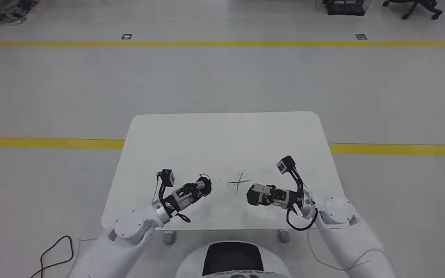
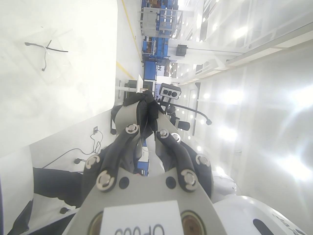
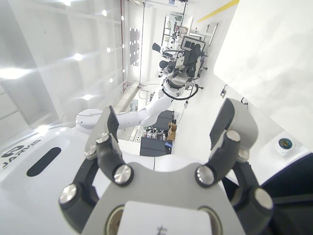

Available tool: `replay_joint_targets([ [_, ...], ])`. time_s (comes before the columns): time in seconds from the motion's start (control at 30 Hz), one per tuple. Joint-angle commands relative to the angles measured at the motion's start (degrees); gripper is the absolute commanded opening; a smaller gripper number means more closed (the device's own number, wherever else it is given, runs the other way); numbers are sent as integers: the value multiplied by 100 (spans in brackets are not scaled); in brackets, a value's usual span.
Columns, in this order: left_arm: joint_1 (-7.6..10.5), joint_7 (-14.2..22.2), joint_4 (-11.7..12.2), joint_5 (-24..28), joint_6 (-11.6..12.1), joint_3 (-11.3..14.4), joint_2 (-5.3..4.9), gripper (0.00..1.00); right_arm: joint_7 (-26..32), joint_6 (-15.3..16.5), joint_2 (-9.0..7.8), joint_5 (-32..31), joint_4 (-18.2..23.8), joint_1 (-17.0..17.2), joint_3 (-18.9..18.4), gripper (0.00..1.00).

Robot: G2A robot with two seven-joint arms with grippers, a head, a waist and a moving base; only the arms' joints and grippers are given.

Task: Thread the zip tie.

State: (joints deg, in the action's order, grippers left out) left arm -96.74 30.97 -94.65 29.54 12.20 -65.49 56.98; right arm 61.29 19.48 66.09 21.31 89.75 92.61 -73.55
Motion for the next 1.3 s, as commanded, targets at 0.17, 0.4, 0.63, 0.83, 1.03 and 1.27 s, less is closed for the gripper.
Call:
replay_joint_targets([
  [0.17, 1, 600, -50, 542, -93, 105, 10, 0, -135, -77, 3, -9, -44, -33, 21, 100],
  [0.4, 44, 1622, 74, 1231, -269, 59, -22, 0, 958, -5, 31, 1117, -946, -558, 241, 100],
  [0.63, 60, 1702, -16, 1094, -225, 249, -7, 0, 1464, 0, 113, 1545, -1635, -1001, 504, 100],
  [0.83, 76, 1232, -123, 611, 76, 193, -14, 0, 1524, 0, 151, 1610, -1739, -1104, 561, 100],
  [1.03, 76, 1232, -123, 611, 76, 193, -14, 0, 1524, 0, 151, 1610, -1739, -1104, 561, 100],
  [1.27, 193, 1173, -14, 1389, 352, 505, 105, 0, 1388, 0, 180, 1874, -1549, -1035, 575, 100],
])
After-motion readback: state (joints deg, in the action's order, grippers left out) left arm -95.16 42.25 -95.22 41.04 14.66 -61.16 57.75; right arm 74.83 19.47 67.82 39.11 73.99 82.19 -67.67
